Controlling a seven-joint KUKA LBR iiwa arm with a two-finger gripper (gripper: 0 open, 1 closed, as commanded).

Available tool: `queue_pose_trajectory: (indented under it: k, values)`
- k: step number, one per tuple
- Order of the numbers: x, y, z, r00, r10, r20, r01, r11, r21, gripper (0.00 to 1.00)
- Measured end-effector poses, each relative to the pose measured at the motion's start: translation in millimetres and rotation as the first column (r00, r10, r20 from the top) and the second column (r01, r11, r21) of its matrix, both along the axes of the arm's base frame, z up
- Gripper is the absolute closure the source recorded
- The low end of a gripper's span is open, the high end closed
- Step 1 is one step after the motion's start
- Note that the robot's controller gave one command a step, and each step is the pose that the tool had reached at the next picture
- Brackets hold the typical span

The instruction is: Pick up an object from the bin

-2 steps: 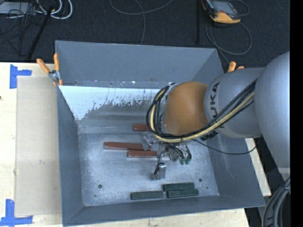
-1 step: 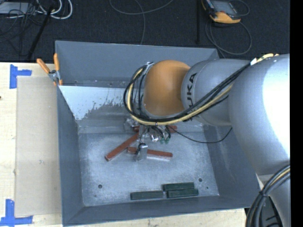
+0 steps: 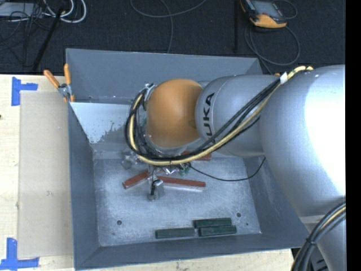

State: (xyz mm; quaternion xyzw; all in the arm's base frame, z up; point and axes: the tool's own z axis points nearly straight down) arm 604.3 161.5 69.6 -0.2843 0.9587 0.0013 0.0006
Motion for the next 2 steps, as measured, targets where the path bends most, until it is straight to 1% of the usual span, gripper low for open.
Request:
queue_pose_trajectory:
  k: [1, 2]
  values:
    - [0.7, -2, 0, 1.0, -0.008, 0.0, 0.008, 1.0, -0.001, 1.0]
    - [4.9, 44, 200, 0.976, 0.217, 0.01, -0.217, 0.976, 0.0, 1.0]
